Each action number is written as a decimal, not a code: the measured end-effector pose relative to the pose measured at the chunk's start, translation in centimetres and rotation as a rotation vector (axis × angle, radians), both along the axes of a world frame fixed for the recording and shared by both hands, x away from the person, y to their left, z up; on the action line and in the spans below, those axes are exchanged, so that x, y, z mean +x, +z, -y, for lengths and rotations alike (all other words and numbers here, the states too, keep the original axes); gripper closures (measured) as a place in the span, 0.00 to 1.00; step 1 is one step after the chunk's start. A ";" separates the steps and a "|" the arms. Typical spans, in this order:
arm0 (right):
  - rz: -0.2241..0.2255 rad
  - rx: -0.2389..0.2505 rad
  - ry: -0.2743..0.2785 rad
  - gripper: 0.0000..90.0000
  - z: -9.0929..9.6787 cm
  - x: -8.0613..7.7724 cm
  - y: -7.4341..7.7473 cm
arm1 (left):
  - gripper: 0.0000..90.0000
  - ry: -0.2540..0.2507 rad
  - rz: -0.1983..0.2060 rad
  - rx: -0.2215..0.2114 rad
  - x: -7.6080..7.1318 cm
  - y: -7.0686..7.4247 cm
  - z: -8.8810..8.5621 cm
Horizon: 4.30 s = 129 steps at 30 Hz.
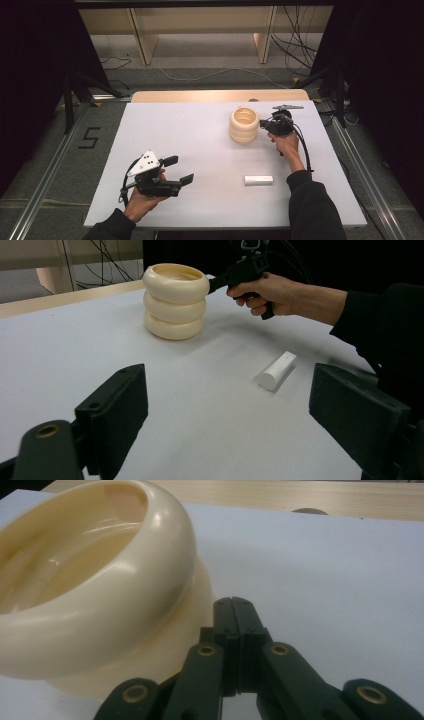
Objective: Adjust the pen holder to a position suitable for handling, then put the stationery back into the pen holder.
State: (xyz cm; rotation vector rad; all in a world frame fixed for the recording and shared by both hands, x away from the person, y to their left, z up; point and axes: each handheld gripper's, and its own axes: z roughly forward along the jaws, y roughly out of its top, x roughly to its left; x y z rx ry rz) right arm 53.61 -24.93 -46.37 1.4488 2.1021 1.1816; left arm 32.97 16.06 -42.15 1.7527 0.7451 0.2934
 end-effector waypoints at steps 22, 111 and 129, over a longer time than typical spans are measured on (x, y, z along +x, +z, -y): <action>0.003 -0.011 0.067 1.00 -4.2 0.4 0.2 | 0.17 0.002 -0.003 0.000 0.1 0.0 -0.1; 0.102 -0.076 0.378 0.23 -3.4 -12.9 6.8 | 0.17 0.028 -0.016 -0.005 0.4 -0.1 -0.2; 0.033 -0.191 0.430 0.22 -3.6 -14.7 5.7 | 0.17 0.021 -0.007 -0.002 0.0 0.0 -0.2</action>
